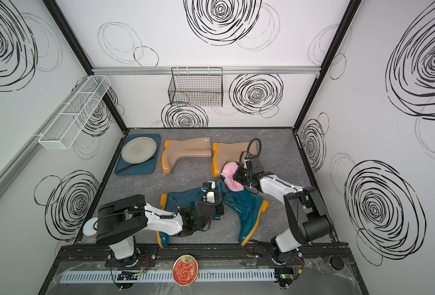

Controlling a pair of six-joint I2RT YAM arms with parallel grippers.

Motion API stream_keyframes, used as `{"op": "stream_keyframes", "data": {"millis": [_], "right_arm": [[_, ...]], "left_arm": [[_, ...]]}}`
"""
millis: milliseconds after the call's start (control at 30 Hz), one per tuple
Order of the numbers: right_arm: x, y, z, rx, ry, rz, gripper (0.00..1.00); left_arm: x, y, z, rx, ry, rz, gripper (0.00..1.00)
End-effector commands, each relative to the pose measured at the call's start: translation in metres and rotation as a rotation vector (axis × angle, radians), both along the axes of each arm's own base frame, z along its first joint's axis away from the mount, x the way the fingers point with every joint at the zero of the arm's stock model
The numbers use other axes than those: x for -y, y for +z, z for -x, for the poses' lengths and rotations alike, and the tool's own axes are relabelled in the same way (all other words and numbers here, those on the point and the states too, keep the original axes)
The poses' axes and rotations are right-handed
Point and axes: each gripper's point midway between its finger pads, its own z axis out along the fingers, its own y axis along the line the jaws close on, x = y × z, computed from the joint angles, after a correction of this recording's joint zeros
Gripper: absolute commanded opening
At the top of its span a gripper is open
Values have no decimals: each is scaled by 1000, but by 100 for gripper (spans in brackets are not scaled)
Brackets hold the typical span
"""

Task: Wipe the rubber boots with a cloth
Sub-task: Wipe the dirt off the rubber boot.

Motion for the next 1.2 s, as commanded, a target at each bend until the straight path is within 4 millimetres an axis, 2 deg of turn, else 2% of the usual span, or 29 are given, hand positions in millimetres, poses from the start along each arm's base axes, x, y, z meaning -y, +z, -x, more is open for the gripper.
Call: {"op": "stream_keyframes", "data": {"millis": [0,167,267,367,400,467,533,633,667,800,867,933,1067,1167], "right_arm": [[43,3,26,-31,-115,40,0],[106,0,82,-148,-272,229,0],[112,3,97,-128,-297,215,0],[103,-3,94,-65,-287,144,0],[96,-4,90,-57,-272,108,0],[66,7,74,-21,-177,-6,0],[37,31,55,40,-96,-11,0],[-20,71,30,172,58,-39,0],[-38,79,24,185,96,-78,0],[-85,91,5,157,187,-182,0],[-94,90,4,139,194,-161,0],[-93,90,12,157,182,-152,0],[-80,99,37,184,141,-212,0],[-86,109,61,206,178,-271,0]], "left_arm": [[4,16,2,28,0,70,0],[7,16,1,23,-7,83,0],[7,17,1,24,-7,91,0],[7,18,-1,27,-7,92,0],[7,19,-1,28,-6,93,0],[6,22,-2,31,-5,91,0],[6,22,-1,32,-4,87,0],[6,22,-1,33,-4,86,0],[6,21,-1,32,-3,85,0],[5,23,1,37,2,81,0],[4,24,1,39,5,79,0],[3,24,1,41,7,77,0],[3,20,2,36,6,73,0],[8,20,1,34,-3,81,0]]}}
